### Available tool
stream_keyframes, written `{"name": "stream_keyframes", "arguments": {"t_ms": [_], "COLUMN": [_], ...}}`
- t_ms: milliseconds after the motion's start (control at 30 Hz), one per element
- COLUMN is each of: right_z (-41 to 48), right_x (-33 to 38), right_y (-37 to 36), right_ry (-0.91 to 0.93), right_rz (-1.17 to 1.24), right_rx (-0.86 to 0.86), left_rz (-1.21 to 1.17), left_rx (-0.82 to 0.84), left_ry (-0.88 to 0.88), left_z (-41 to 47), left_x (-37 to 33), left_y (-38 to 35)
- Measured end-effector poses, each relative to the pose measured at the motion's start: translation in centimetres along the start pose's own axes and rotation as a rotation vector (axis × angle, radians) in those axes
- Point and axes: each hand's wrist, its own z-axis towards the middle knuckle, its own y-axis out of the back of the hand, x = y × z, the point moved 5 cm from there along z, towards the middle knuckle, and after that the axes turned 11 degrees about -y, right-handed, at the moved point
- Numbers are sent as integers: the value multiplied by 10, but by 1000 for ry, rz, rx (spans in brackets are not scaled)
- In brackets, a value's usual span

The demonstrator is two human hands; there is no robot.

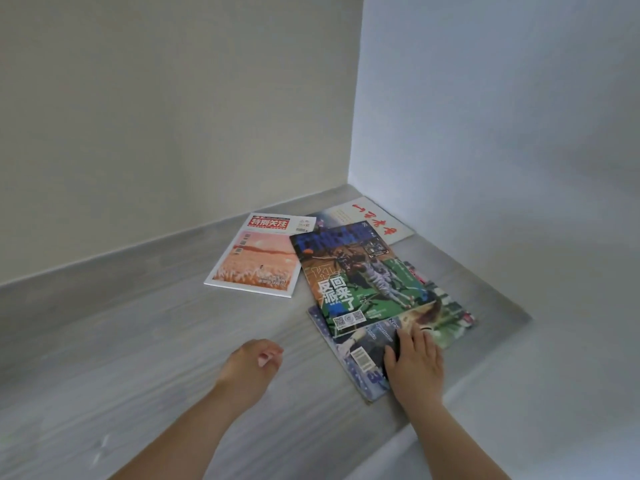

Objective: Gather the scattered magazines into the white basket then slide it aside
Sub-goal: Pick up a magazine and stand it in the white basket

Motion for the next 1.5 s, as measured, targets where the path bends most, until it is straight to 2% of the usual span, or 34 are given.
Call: {"name": "stream_keyframes", "arguments": {"t_ms": [200, 267, 433, 567, 733, 833, 900, 967, 1067, 1300, 1500], "right_z": [4, 6, 7, 8, 10, 10, 10, 10, 9, 8, 7], "right_x": [-3, -4, -5, -4, -5, -5, -5, -5, -5, -4, -5], "right_y": [-11, -13, -15, -16, -18, -20, -20, -21, -19, -16, -14], "right_ry": [17, 20, 24, 25, 23, 23, 25, 25, 21, 16, 13], "right_rz": [-25, -35, -33, -30, -27, -24, -23, -29, -33, -28, -19], "right_rx": [23, 34, 28, 37, 46, 39, 41, 44, 45, 29, 28], "left_rz": [211, 203, 27, 135, 129, 164, 99, -10, -10, -48, -233], "left_rx": [83, 77, 3, -6, -137, -122, -106, -93, -57, -238, -369], "left_ry": [-56, -42, 35, 105, 261, 328, 359, 325, 191, -26, -63], "left_z": [35, 50, 88, 115, 133, 140, 146, 151, 149, 136, 110], "left_x": [-13, -19, -36, -37, -36, -31, -27, -28, -35, -41, -38], "left_y": [-29, -40, -69, -85, -83, -81, -79, -78, -75, -52, -19]}}
